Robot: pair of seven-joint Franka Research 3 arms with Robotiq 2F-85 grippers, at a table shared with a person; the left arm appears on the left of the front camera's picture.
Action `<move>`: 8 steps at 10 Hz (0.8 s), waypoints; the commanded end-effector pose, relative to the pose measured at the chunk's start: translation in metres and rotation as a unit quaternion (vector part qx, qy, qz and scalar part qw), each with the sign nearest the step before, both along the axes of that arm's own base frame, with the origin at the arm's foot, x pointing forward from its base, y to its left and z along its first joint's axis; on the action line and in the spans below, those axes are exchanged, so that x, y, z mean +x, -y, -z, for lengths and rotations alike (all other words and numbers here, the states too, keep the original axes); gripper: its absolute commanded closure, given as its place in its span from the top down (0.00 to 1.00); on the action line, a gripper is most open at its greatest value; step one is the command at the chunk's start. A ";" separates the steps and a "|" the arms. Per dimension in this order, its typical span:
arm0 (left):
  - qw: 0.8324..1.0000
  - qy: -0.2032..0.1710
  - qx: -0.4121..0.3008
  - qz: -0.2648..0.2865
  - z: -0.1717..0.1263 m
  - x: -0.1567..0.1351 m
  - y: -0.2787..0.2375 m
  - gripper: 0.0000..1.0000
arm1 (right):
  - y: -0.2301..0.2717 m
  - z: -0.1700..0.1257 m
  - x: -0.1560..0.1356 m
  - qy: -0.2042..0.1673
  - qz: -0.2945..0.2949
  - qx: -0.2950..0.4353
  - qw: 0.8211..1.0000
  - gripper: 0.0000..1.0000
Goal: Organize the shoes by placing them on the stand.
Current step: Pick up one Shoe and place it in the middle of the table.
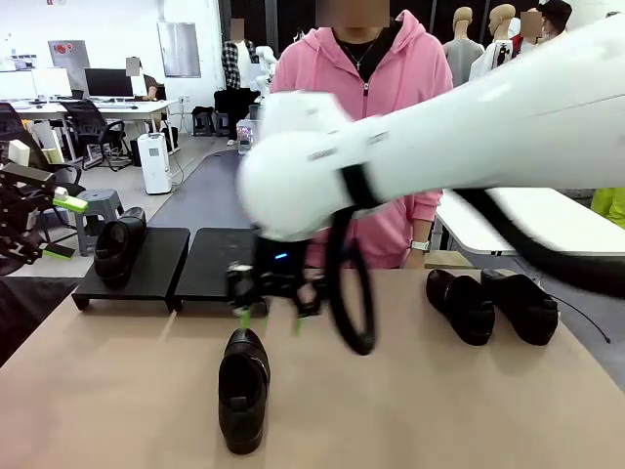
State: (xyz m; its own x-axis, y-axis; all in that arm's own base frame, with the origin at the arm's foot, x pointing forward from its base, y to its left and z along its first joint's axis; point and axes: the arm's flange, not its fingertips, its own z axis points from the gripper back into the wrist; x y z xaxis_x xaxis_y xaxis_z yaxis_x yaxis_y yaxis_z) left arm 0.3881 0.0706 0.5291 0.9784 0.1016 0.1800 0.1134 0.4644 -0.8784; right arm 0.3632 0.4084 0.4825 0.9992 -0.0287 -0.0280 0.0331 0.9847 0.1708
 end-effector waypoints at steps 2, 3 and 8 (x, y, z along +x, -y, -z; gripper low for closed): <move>1.000 0.004 0.001 0.007 -0.001 -0.002 -0.002 1.00 | 0.180 -0.023 -0.025 -0.006 -0.035 0.062 0.997 1.00; 1.000 0.004 0.001 0.007 -0.001 -0.002 -0.002 1.00 | 0.229 -0.027 -0.021 -0.010 -0.063 0.109 0.992 1.00; 1.000 0.004 0.001 0.007 -0.001 -0.002 -0.002 1.00 | 0.459 -0.031 -0.025 -0.069 0.046 0.293 0.953 1.00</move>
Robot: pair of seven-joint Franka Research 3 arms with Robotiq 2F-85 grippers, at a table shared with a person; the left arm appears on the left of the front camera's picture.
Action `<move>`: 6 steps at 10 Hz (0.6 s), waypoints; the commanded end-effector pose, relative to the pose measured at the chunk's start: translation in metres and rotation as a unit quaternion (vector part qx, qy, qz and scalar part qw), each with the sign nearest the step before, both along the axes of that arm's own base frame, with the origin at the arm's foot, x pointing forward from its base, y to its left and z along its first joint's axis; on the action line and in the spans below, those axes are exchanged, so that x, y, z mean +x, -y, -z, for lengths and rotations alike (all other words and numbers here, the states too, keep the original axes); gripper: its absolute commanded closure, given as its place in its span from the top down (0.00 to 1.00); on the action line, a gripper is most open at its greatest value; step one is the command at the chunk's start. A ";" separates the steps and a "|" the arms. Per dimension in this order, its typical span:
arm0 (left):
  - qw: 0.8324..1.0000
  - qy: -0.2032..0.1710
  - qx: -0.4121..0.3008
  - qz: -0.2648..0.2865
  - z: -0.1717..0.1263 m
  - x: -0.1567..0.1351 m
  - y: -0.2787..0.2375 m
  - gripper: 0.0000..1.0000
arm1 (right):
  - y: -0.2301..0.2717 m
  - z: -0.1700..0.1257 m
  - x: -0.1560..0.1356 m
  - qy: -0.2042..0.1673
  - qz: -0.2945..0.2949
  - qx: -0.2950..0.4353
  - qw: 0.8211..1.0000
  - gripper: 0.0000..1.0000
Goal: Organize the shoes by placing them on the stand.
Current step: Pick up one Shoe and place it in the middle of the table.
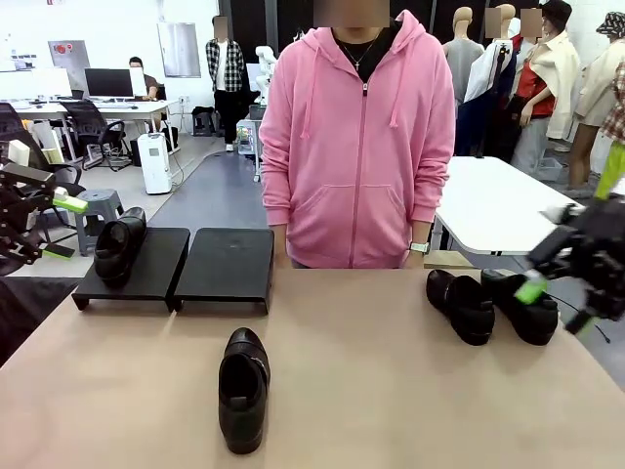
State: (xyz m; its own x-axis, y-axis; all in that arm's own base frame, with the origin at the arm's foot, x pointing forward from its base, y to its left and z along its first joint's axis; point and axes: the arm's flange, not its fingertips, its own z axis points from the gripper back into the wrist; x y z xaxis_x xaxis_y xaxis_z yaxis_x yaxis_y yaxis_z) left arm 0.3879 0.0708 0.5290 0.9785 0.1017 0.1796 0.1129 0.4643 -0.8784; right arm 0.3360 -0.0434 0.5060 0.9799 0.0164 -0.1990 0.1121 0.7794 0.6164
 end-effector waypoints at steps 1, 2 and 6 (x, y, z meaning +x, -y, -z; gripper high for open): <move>1.000 0.004 0.001 0.007 -0.001 -0.002 -0.002 1.00 | 0.037 -0.005 -0.019 0.026 0.128 0.076 0.988 1.00; 1.000 0.004 0.001 0.007 -0.001 -0.002 -0.002 1.00 | 0.042 -0.003 -0.034 0.050 0.178 0.048 0.982 1.00; 1.000 0.004 0.001 0.007 -0.001 -0.002 -0.002 1.00 | 0.069 -0.006 -0.030 0.039 0.149 0.054 0.987 1.00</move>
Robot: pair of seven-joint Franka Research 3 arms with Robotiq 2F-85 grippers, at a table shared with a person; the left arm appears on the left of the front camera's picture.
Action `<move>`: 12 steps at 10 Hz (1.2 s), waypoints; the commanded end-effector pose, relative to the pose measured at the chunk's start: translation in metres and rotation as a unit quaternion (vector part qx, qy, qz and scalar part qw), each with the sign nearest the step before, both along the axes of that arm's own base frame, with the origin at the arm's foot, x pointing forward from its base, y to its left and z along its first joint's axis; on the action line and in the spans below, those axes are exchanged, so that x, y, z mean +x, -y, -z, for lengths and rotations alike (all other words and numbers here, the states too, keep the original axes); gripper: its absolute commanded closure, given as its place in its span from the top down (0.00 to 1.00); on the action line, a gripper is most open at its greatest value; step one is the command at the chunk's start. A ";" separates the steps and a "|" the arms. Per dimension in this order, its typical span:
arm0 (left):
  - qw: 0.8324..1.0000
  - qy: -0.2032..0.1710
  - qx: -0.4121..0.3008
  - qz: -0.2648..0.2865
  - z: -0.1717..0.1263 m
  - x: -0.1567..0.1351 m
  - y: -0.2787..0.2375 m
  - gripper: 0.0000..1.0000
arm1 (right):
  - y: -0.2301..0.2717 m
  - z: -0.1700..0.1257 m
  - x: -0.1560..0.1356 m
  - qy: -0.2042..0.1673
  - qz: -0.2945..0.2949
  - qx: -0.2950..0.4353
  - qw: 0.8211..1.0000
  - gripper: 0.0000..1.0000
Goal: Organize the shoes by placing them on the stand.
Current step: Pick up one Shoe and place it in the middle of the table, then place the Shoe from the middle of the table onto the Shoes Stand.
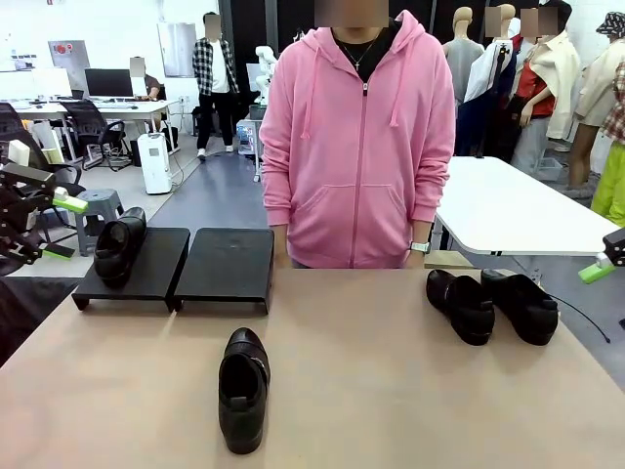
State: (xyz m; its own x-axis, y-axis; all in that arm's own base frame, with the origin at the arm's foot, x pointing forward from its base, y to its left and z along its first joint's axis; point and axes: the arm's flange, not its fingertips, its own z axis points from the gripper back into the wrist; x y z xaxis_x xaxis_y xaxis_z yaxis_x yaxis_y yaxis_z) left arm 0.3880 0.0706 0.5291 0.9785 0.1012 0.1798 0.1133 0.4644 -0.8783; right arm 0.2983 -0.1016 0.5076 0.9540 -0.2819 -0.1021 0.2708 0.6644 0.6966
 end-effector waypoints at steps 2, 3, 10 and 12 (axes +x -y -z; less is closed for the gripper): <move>1.000 0.004 0.001 0.007 -0.001 -0.002 -0.002 1.00 | 0.011 -0.004 0.007 -0.013 -0.011 0.016 1.000 1.00; 1.000 0.004 0.001 0.007 -0.001 -0.002 -0.002 1.00 | 0.011 -0.004 0.007 -0.013 -0.011 0.016 1.000 1.00; 1.000 0.004 0.001 0.007 -0.001 -0.002 -0.002 1.00 | 0.011 -0.004 0.007 -0.013 -0.011 0.016 1.000 1.00; 1.000 0.004 0.001 0.007 -0.001 -0.002 -0.002 1.00 | 0.011 -0.004 0.007 -0.013 -0.011 0.016 1.000 1.00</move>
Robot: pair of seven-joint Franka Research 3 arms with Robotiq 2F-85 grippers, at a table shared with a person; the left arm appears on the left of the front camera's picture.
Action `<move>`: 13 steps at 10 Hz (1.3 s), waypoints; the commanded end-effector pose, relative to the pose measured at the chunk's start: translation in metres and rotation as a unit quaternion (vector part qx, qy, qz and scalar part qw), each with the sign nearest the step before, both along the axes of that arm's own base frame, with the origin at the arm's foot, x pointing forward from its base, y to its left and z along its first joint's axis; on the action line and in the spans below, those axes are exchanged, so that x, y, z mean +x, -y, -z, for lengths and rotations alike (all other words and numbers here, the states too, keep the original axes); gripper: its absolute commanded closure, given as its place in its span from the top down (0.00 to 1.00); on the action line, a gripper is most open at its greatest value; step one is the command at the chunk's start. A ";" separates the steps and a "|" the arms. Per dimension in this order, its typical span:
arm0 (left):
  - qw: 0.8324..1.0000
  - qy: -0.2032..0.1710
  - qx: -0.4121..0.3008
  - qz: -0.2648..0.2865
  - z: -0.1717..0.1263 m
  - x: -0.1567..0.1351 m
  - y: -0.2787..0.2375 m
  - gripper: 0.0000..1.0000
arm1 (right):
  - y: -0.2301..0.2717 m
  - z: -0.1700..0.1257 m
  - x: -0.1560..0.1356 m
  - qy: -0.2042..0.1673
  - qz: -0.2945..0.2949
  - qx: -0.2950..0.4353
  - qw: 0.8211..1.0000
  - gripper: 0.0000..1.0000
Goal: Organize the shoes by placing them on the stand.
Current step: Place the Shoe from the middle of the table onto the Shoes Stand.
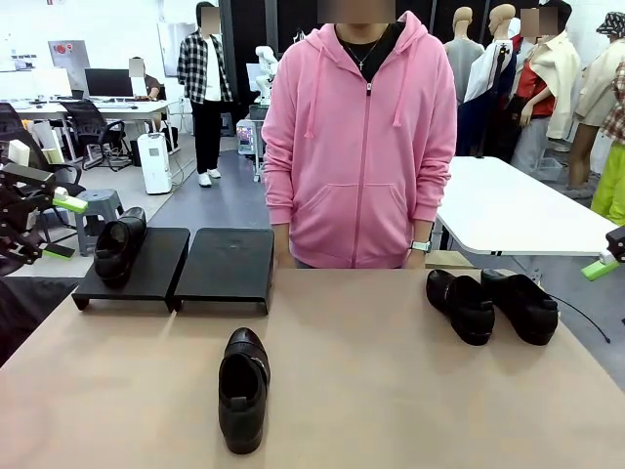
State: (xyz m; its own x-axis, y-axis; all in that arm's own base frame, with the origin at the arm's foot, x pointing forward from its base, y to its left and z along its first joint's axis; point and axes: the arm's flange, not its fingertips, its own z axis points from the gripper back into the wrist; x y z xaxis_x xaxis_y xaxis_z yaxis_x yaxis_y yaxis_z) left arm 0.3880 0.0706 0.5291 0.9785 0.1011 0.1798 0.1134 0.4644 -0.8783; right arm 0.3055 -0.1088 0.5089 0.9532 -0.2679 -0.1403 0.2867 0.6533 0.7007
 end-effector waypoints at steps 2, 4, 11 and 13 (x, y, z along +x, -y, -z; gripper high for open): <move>1.000 0.004 0.001 0.007 -0.001 -0.002 -0.002 1.00 | 0.004 -0.003 0.000 0.004 -0.005 0.006 1.000 1.00; 0.999 -0.010 0.047 0.018 -0.012 -0.008 0.044 1.00 | 0.004 -0.003 0.000 0.004 -0.005 0.006 1.000 1.00; 0.903 -0.076 0.417 0.079 -0.018 0.002 0.273 1.00 | 0.004 -0.003 0.000 0.004 -0.005 0.006 1.000 1.00; 0.908 -0.067 0.406 0.080 -0.010 -0.014 0.280 1.00 | 0.004 -0.003 0.000 0.004 -0.005 0.006 1.000 1.00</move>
State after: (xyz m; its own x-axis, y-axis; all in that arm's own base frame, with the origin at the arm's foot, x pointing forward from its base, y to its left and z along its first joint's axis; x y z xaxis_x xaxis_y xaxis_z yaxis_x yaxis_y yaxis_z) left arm 0.3869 -0.2138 0.5367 0.9856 -0.1690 -0.0077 0.1615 0.9530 -0.2564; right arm 0.3054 -0.1095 0.5090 0.9526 -0.2693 -0.1415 0.2886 0.6526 0.7006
